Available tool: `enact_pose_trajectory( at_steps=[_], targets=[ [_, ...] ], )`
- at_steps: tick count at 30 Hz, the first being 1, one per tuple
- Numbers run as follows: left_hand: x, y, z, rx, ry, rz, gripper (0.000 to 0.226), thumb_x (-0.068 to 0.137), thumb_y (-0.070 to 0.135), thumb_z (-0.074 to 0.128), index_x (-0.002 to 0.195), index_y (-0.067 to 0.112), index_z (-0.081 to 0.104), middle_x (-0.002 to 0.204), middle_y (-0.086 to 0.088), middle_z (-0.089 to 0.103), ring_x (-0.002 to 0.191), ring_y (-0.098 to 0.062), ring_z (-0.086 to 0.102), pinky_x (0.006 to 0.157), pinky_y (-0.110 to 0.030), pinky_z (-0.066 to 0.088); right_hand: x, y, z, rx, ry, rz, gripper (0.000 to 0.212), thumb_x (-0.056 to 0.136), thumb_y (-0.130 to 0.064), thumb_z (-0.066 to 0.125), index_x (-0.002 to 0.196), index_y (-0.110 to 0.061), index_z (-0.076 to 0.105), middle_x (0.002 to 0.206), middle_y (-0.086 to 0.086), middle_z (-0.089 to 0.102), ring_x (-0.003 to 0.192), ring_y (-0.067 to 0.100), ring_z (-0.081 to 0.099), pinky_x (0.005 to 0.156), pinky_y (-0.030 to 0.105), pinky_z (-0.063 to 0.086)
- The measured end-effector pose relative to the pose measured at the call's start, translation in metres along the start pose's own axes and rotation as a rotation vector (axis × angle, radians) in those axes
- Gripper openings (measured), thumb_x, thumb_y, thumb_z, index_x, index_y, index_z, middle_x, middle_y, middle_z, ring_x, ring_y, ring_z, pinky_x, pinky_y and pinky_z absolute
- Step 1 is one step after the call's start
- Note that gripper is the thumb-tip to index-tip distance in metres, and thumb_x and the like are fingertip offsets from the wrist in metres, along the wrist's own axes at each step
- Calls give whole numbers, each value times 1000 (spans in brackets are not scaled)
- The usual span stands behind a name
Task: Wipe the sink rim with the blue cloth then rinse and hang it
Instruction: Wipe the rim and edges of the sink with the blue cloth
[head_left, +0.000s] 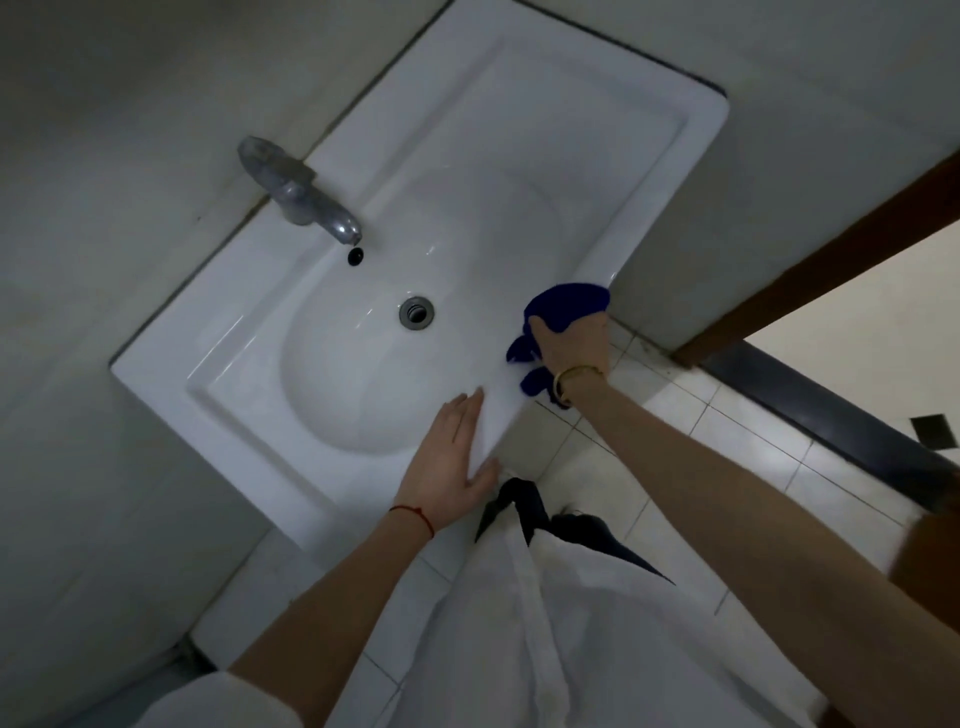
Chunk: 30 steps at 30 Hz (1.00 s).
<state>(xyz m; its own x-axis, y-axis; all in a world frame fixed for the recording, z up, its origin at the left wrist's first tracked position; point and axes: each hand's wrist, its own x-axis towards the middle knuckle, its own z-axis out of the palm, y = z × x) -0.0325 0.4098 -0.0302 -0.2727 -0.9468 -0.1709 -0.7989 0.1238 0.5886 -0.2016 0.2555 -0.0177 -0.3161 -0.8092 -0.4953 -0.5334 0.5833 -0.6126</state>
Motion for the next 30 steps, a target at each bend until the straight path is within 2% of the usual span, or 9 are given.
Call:
enact_pose_trajectory(
  at_steps=[3, 7, 9, 13, 17, 21, 25, 28, 30],
  targets=[
    [-7, 2, -1, 29, 11, 15, 78, 98, 34, 50, 156, 7, 5, 160, -11, 22, 149, -25, 19, 124, -40, 14, 22, -13, -19, -28, 44, 12, 88, 86, -57, 59, 145, 1, 27, 140, 15, 47, 123, 30, 50, 98, 33, 42],
    [-25, 4, 0, 91, 45, 34, 74, 98, 25, 52, 154, 0, 11, 159, -13, 24, 146, -28, 25, 124, -41, 16, 5, -12, -13, -21, 74, 25, 97, 84, -57, 60, 147, 2, 17, 147, 16, 38, 127, 32, 46, 100, 36, 41],
    [-34, 4, 0, 112, 60, 34, 72, 97, 20, 55, 153, -2, 15, 159, -15, 25, 146, -30, 27, 123, -42, 17, -24, -1, 2, -14, 36, 10, 98, 83, -58, 61, 147, 2, 16, 146, 17, 38, 126, 32, 47, 99, 36, 43],
    [-46, 1, -1, 107, 74, 42, 71, 94, 14, 61, 150, -7, 22, 156, -19, 30, 143, -33, 31, 121, -47, 23, -81, 23, 36, 1, -70, 0, 101, 87, -57, 57, 149, 3, 4, 150, 17, 30, 126, 34, 46, 97, 36, 43],
    [-68, -14, -9, 187, 34, 86, 67, 101, 25, 52, 152, -1, 18, 159, -14, 24, 146, -27, 25, 123, -37, 13, -85, 21, 40, -34, -92, -6, 102, 87, -57, 57, 150, 3, 4, 152, 18, 29, 130, 34, 43, 101, 37, 41],
    [-87, -41, -26, 287, -95, 135, 61, 107, 37, 28, 154, 10, 0, 162, -2, 2, 151, -15, 5, 122, -26, -5, -79, 17, 36, 36, -52, 0, 97, 86, -54, 60, 150, 0, 12, 151, 15, 34, 132, 30, 41, 107, 34, 37],
    [-104, -80, -50, 466, -194, 189, 59, 108, 37, 20, 155, 10, -1, 163, -2, -4, 152, -15, -3, 118, -24, -18, -98, 15, 45, 176, 48, 10, 91, 85, -50, 64, 149, -3, 19, 147, 11, 39, 129, 27, 45, 96, 27, 38],
    [-111, -105, -66, 478, -212, 242, 56, 108, 34, 21, 156, 9, 5, 163, -3, 0, 152, -17, -1, 121, -28, -14, -141, 27, 74, 225, 98, 2, 82, 82, -47, 67, 143, -7, 29, 137, 13, 47, 117, 29, 53, 87, 29, 45],
    [-110, -119, -77, 482, -208, 254, 57, 106, 34, 21, 155, 6, 14, 163, -8, 11, 151, -22, 10, 124, -33, -5, -179, 40, 99, 226, 102, -6, 81, 80, -46, 69, 140, -7, 32, 131, 13, 49, 111, 28, 55, 83, 32, 49]
  ],
)
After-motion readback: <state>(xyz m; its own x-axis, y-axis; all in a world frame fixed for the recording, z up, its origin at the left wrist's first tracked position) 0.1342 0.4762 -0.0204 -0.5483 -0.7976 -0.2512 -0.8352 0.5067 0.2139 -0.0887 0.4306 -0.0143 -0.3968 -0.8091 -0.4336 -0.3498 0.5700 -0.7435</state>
